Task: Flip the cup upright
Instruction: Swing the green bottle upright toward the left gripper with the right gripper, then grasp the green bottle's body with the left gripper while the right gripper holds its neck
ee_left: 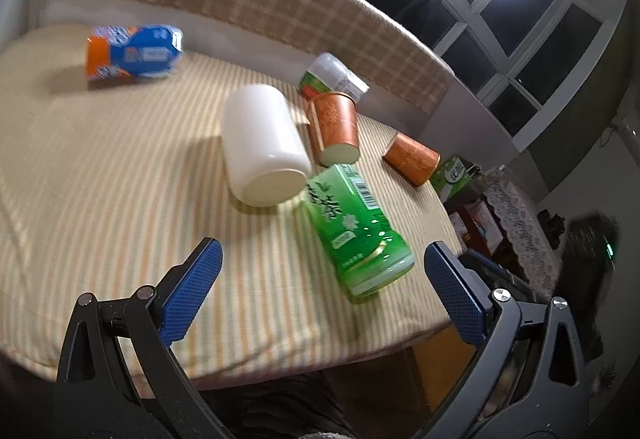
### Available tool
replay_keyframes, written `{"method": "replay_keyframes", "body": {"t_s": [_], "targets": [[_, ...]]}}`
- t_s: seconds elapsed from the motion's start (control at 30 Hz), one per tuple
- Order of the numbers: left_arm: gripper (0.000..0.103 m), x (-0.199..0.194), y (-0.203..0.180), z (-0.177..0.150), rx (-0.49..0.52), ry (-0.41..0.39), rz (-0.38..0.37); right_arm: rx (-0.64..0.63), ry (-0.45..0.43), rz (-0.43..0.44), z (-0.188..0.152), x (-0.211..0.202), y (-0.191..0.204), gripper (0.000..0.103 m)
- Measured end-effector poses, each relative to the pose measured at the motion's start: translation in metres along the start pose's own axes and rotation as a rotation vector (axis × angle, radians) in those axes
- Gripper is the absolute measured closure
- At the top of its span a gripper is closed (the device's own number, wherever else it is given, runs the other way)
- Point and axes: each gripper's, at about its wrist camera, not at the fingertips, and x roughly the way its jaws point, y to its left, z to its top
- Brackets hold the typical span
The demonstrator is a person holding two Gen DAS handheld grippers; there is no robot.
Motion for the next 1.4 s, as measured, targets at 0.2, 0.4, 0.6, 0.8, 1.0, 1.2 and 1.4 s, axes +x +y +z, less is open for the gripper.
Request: {"method": "replay_keyframes", "body": {"t_s": [0.2, 0.4, 0.6, 0.8, 1.0, 1.2, 1.4], "targets": [[0.001, 0.025, -0.001, 0.003, -0.106, 0.078, -0.07, -0.013, -0.034, -0.076, -0.014, -0.016, -0.006, 0.015], [0.017, 0.056, 0.012, 0.008, -0.297, 0.165, -0.131, 0.02, -0.031, -0.088, -0.022, -0.017, -0.02, 0.015], [0.018, 0.084, 0.016, 0.013, -0.397, 0.203, -0.148, 0.044, -0.023, -0.088, -0.028, -0.015, -0.031, 0.015], [0.018, 0.104, 0.014, 0.016, -0.418, 0.214, -0.135, 0.067, -0.017, -0.1, -0.03, -0.015, -0.043, 0.015], [0.02, 0.115, 0.013, 0.018, -0.421, 0.221, -0.117, 0.084, -0.01, -0.104, -0.033, -0.013, -0.05, 0.015], [0.026, 0.126, 0.01, 0.02, -0.412, 0.223, -0.094, 0.096, 0.001, -0.104, -0.035, -0.009, -0.055, 0.015], [0.038, 0.133, 0.006, 0.018, -0.391, 0.227, -0.101, 0.107, 0.017, -0.112, -0.038, -0.005, -0.06, 0.015]]}}
